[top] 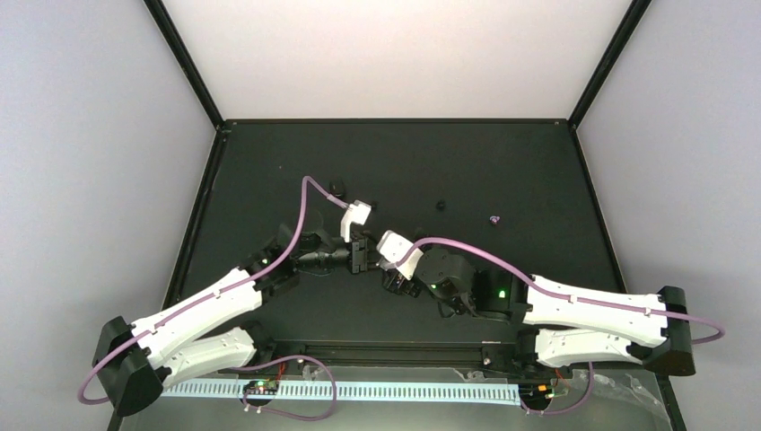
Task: Insert the wireless bluetooth earbuds into the charging case
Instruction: Pick up the charging case at the center of the board.
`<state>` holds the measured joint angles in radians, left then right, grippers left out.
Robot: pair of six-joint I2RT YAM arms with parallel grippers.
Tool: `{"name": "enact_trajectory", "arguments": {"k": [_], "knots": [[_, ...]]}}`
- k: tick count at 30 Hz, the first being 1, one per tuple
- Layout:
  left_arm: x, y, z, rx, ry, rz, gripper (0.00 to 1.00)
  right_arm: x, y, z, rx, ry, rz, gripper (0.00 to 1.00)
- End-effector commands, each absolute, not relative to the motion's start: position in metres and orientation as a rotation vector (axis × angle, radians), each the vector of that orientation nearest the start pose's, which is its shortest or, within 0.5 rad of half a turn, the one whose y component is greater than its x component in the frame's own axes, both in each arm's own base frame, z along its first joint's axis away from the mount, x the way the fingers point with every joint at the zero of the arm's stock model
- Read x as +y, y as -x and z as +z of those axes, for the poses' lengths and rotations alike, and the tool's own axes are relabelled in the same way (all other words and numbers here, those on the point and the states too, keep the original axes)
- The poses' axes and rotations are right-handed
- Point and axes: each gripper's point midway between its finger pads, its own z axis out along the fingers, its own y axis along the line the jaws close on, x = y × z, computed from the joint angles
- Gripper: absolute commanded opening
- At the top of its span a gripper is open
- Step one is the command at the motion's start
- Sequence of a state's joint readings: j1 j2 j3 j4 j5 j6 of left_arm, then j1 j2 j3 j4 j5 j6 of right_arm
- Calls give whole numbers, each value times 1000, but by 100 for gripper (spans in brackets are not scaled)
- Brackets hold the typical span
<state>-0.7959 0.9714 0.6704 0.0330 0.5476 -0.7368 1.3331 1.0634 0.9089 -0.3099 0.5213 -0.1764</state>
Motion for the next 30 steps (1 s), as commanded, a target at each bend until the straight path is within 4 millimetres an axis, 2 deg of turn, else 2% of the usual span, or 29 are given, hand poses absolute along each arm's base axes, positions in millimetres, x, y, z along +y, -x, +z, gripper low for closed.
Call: {"name": "enact_trajectory", "arguments": {"k": [1, 3, 8, 10, 15, 21, 23, 27, 30], "knots": [[-302, -161, 283, 1961, -564, -1543, 1, 309, -156, 304, 1628, 1025, 370, 88], [-300, -160, 289, 1921, -600, -1524, 1, 304, -146, 316, 1637, 1021, 454, 95], [-289, -150, 310, 1770, -721, -1453, 2, 286, -116, 338, 1620, 1051, 659, 97], [-285, -143, 319, 1694, -772, -1440, 2, 278, -110, 339, 1617, 1060, 685, 97], [-275, -126, 337, 1527, -858, -1417, 1, 257, -113, 339, 1593, 1000, 665, 96], [-270, -119, 349, 1431, -874, -1420, 2, 269, -113, 342, 1577, 1001, 692, 95], [-270, -116, 351, 1411, -890, -1419, 2, 274, -115, 352, 1569, 962, 720, 95], [-266, -112, 351, 1374, -907, -1404, 2, 284, -106, 380, 1495, 918, 853, 95], [-261, -108, 354, 1319, -913, -1386, 2, 292, -105, 389, 1492, 934, 871, 94]]}}
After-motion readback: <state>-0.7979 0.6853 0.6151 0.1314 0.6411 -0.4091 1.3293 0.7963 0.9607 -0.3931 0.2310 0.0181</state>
